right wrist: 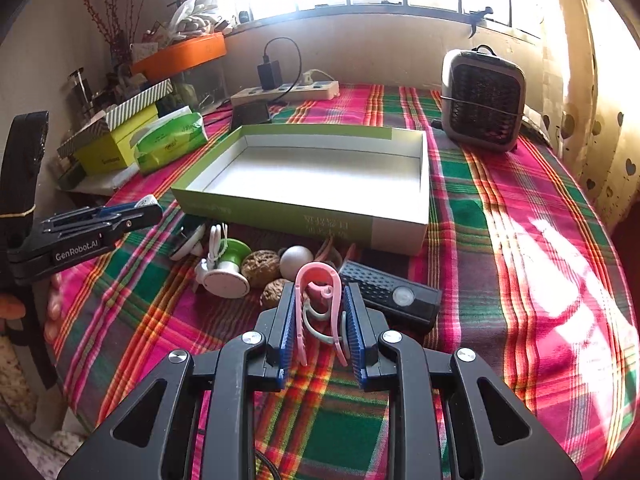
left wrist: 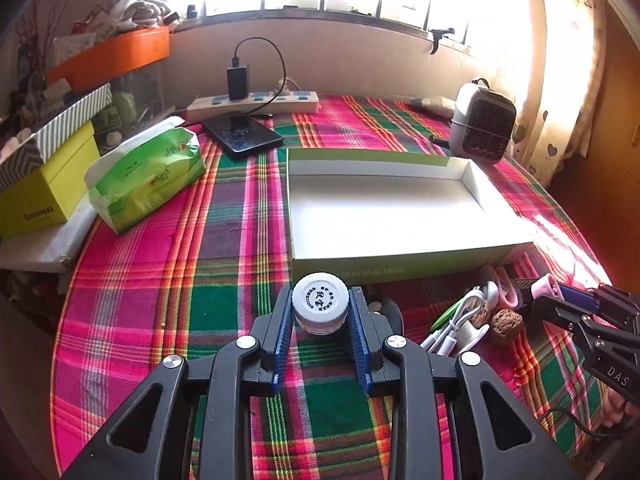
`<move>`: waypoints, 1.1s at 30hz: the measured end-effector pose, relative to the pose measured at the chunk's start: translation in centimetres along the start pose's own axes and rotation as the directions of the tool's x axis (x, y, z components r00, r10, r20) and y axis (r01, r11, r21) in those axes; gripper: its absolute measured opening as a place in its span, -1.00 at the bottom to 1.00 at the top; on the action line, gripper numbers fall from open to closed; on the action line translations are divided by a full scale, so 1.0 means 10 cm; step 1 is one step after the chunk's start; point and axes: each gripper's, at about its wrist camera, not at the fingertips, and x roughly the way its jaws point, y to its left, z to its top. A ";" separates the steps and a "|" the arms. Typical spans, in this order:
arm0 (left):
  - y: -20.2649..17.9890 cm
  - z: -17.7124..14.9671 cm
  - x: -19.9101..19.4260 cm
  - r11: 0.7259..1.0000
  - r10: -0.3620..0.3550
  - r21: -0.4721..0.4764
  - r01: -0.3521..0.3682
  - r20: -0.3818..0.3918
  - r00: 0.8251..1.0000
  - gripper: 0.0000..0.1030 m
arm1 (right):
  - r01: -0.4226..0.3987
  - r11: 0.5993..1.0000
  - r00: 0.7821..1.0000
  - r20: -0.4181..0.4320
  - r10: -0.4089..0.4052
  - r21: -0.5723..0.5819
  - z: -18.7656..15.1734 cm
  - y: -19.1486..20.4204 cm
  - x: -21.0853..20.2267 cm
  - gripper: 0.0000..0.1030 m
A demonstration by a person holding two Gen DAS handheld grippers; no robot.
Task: Organize objects
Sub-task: 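Carry the white jar and pink clip into the box and release both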
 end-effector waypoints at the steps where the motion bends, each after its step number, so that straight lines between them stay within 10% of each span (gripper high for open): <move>1: -0.01 0.04 0.01 1.000 -0.009 -0.002 0.009 0.001 1.000 -0.51 | 0.002 1.000 1.000 0.003 -0.002 0.000 0.05 0.00 0.00 -0.52; 33: -0.16 1.00 1.13 0.997 -0.034 0.063 0.040 -0.103 0.994 -0.51 | 0.007 0.999 0.988 -0.154 -0.001 0.041 1.23 -0.11 1.26 -0.52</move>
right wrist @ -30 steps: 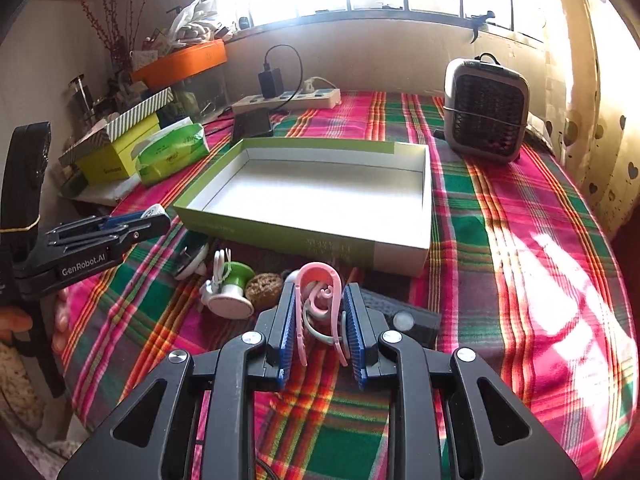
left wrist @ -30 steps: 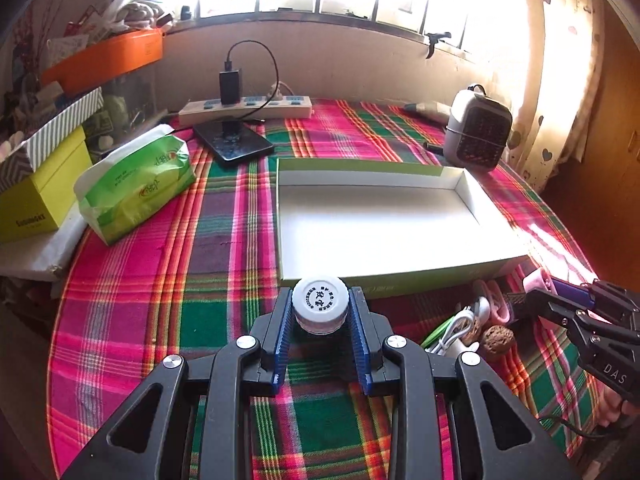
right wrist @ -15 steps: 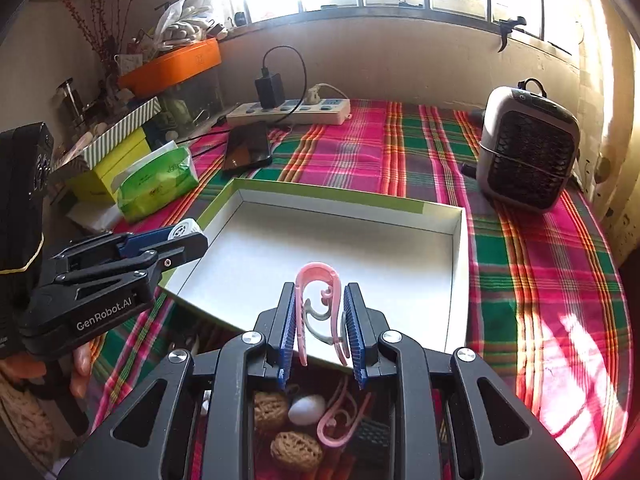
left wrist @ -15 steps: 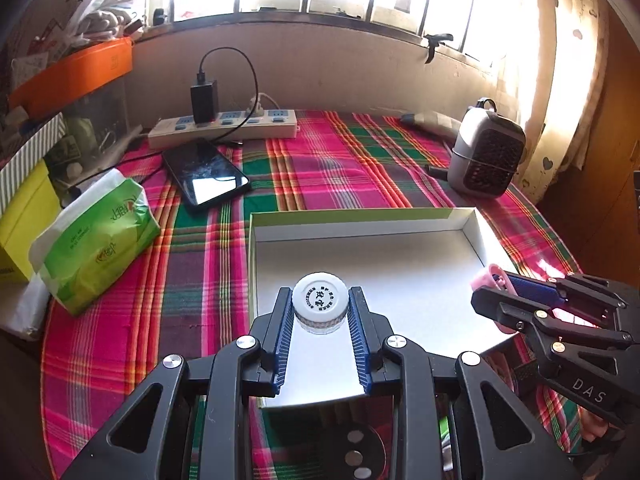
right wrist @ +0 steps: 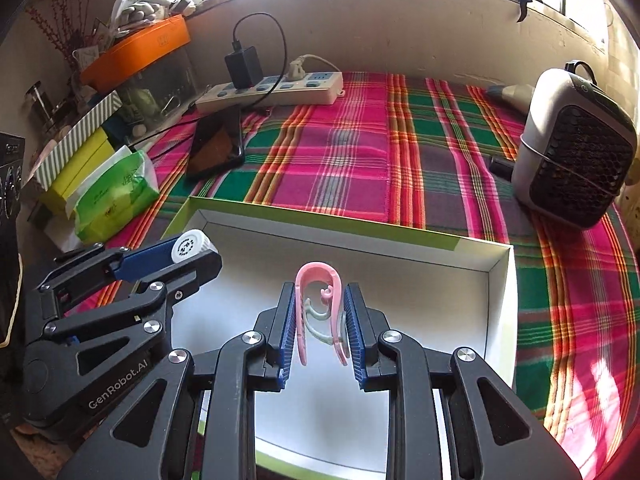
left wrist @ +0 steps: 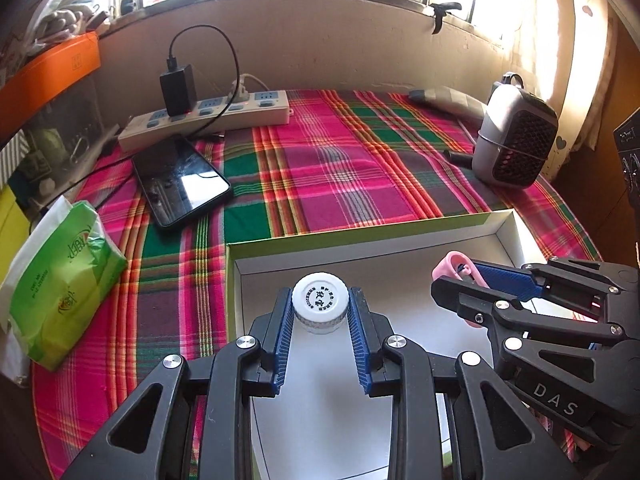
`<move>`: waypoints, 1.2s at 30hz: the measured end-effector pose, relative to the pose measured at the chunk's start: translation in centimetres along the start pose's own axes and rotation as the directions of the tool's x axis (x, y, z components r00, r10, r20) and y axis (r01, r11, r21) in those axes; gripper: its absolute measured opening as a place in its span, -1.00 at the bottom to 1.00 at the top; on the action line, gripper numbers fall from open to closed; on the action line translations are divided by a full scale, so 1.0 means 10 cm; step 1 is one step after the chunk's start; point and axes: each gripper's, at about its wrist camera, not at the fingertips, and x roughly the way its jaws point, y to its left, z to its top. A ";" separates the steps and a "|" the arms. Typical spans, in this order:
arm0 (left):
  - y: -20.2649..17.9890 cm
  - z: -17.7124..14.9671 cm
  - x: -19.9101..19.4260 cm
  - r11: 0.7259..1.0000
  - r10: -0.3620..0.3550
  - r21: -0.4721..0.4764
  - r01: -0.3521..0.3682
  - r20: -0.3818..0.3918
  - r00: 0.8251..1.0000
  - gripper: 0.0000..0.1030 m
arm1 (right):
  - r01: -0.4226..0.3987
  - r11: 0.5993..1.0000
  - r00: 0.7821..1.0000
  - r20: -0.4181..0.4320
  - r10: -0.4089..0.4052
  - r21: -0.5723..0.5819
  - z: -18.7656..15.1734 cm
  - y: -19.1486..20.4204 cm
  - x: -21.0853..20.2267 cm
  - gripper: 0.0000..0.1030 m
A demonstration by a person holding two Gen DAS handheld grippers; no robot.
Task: Organize objects
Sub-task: 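Carry the white jar and pink clip into the box and release both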
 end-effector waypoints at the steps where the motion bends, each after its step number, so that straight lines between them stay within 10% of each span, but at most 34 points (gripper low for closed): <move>1: 0.00 0.00 0.04 1.000 0.006 -0.004 -0.006 -0.015 1.000 -0.51 | 0.003 1.000 1.000 -0.006 -0.003 0.004 0.02 -0.01 0.03 -0.52; 30: -0.01 0.04 0.20 1.000 0.019 0.005 -0.019 -0.034 0.999 -0.49 | 0.017 0.999 1.000 -0.014 -0.017 0.049 0.08 -0.12 0.25 -0.51; 36: 0.01 0.02 0.11 1.000 0.023 -0.011 -0.023 -0.024 0.999 -0.38 | 0.017 0.998 1.000 0.008 -0.017 0.068 0.06 -0.14 0.17 -0.21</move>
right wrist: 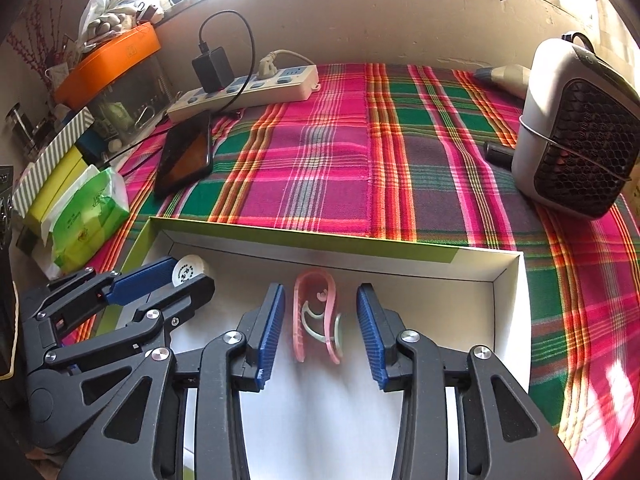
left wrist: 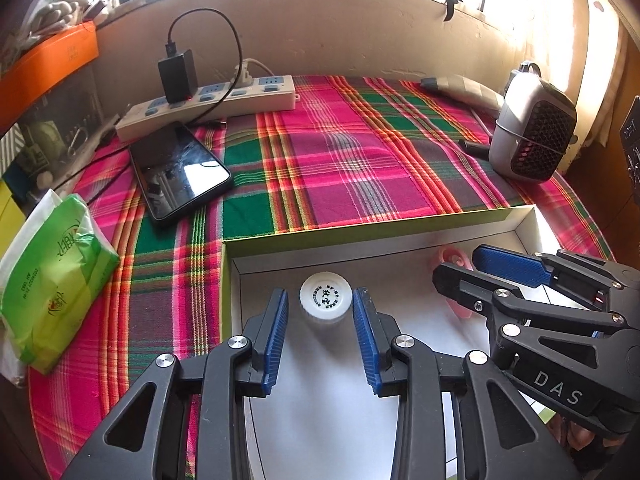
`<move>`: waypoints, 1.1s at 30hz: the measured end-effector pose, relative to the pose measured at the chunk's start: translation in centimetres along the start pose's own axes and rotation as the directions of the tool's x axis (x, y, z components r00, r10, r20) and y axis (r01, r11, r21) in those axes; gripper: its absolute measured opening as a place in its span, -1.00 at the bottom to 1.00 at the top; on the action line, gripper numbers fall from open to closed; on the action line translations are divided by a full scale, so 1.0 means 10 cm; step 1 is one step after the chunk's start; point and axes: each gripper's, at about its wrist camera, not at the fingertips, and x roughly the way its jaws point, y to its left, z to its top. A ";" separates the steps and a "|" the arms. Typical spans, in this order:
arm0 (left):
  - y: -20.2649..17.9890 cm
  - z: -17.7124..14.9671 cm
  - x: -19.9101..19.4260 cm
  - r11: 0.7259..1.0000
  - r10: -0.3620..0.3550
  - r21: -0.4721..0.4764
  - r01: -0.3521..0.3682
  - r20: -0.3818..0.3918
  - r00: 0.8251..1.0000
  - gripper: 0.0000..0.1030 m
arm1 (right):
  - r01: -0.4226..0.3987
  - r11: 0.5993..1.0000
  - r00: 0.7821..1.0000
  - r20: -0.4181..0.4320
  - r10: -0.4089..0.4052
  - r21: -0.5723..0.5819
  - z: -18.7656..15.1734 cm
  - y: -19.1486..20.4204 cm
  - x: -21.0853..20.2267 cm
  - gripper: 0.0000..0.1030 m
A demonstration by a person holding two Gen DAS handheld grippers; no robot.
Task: Organize objects
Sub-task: 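Carry the white jar and pink clip into the box and release both, then withdraw both tools and lower the right tool onto the black remote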
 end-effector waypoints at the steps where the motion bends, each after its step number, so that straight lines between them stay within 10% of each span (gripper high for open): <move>1: 0.00 0.00 -0.02 1.000 0.000 -0.002 0.000 0.002 1.000 -0.38 | 0.004 1.000 1.000 0.004 -0.004 0.001 -0.01 0.00 -0.02 -0.21; 33: 0.09 -0.77 -0.99 0.998 -0.007 -0.056 0.014 0.129 0.992 -0.38 | 0.005 0.999 0.989 0.145 0.002 -0.048 -0.75 0.04 -0.98 -0.15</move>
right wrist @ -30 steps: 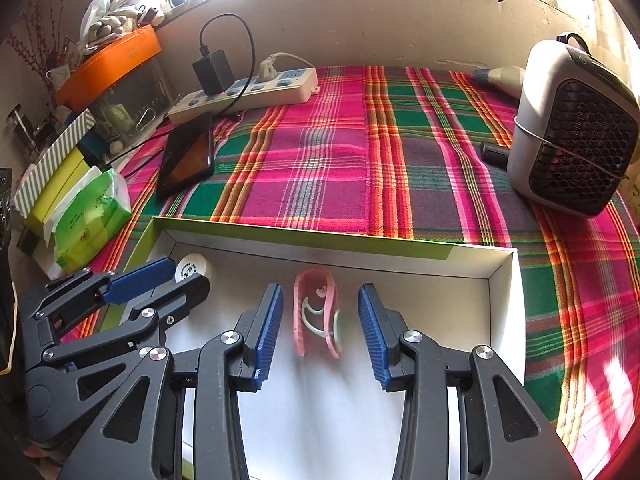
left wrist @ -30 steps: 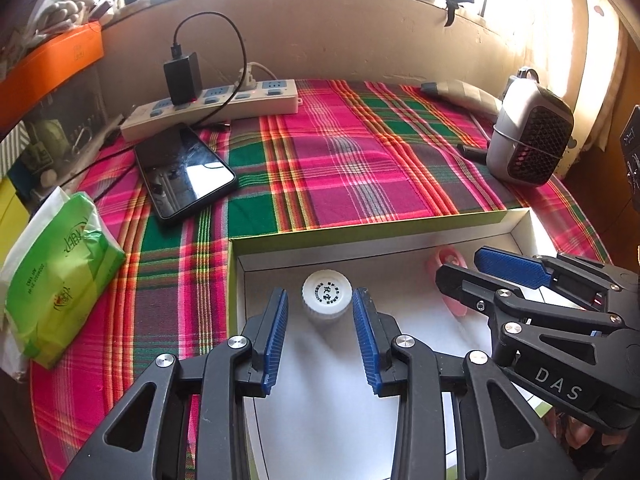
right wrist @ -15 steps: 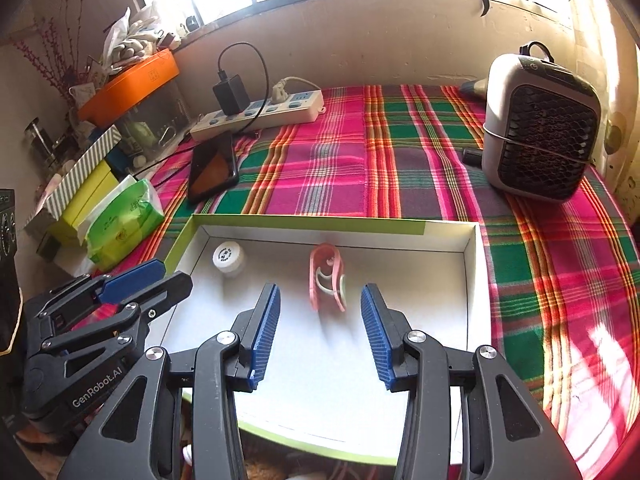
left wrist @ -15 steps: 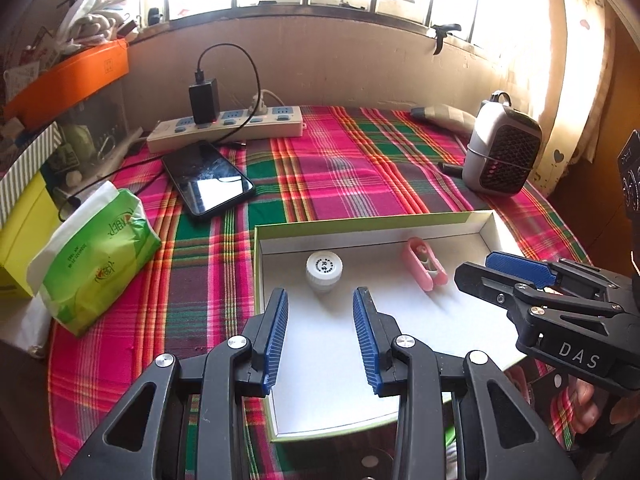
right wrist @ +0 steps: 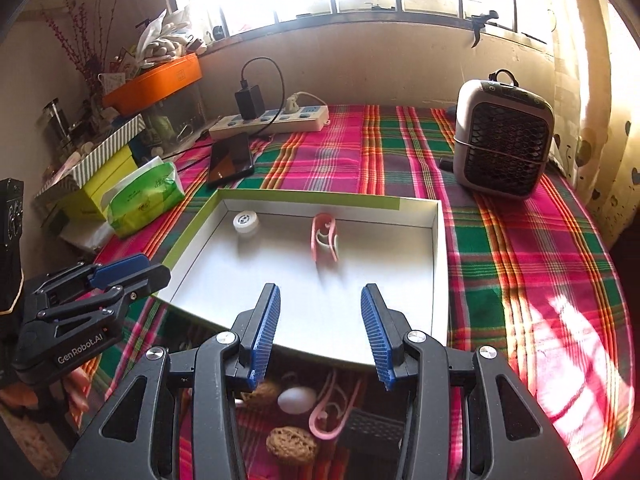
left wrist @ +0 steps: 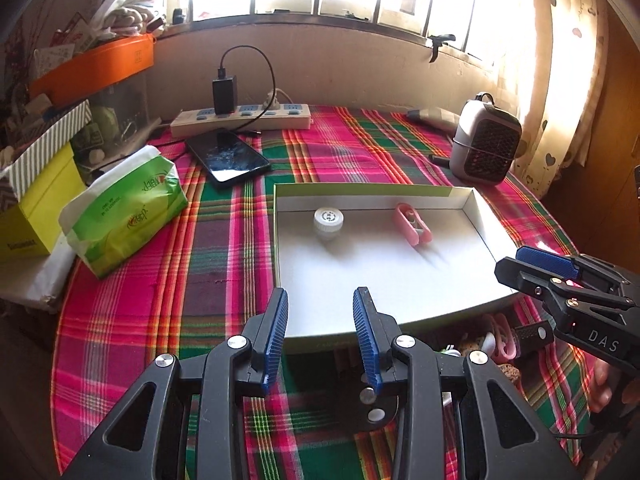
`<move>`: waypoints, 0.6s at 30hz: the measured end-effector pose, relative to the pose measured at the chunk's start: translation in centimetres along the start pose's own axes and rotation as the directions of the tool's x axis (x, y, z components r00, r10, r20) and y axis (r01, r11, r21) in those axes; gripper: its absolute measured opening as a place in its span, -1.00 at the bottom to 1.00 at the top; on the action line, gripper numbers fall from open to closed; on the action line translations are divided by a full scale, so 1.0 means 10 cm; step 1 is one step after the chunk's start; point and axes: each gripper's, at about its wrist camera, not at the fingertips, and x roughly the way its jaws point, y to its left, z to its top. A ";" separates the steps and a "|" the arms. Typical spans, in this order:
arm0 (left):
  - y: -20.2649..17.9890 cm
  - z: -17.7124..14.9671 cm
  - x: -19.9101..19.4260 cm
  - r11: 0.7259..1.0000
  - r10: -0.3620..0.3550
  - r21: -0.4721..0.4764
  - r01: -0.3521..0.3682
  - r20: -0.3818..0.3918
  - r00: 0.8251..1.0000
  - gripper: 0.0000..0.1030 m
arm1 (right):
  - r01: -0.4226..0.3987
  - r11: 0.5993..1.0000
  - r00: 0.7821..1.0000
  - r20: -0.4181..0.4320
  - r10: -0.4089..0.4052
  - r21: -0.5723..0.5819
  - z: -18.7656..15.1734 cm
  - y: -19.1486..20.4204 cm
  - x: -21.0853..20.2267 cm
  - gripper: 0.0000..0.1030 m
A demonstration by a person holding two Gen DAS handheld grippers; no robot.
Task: Organize objects
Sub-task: 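Withdraw both tools and lower the right tool onto the black remote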
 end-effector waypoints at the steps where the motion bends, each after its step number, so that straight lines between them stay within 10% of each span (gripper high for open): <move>1: 0.00 -0.03 -0.02 1.000 -0.001 -0.001 0.001 0.003 1.000 -0.38 | 0.005 1.000 1.000 0.001 -0.005 0.003 -0.04 -0.02 -0.02 -0.15; 18: 0.09 -0.43 -0.08 0.993 -0.111 -0.052 0.109 -0.031 0.993 -0.37 | -0.002 0.998 0.999 0.038 0.000 0.059 -0.54 -0.56 -0.30 -0.15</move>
